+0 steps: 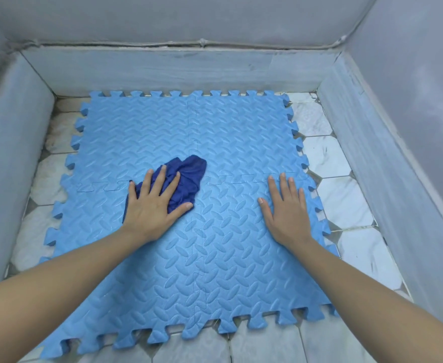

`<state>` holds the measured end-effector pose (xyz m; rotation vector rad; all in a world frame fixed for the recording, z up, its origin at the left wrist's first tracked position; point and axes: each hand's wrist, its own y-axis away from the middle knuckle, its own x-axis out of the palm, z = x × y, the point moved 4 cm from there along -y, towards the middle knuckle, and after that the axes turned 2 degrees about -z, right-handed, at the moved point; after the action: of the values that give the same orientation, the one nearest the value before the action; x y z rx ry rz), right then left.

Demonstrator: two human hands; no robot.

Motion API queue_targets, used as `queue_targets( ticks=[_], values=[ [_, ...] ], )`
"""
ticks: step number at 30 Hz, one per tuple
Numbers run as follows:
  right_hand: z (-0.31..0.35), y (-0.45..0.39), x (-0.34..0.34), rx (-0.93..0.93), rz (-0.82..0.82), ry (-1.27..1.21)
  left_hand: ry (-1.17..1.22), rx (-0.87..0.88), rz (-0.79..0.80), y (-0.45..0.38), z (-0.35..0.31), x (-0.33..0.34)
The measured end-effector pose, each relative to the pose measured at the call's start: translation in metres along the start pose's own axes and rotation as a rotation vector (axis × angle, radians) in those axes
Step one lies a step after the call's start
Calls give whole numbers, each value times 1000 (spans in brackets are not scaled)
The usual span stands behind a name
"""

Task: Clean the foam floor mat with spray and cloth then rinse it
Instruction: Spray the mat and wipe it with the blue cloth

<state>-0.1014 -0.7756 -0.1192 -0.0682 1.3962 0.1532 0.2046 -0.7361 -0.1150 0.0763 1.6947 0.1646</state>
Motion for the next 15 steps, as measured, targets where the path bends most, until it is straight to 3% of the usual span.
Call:
queue_targets(
  ticks=[3, 9, 15],
  values=[
    [0, 1, 2, 35, -25, 33, 23, -47, -12, -9, 4, -3],
    [-2, 0, 2, 30, -50, -7, 9, 424, -54, 28, -38, 8],
    [-3, -12, -2, 18, 1, 16, 62, 275, -42, 3, -54, 3]
  ],
)
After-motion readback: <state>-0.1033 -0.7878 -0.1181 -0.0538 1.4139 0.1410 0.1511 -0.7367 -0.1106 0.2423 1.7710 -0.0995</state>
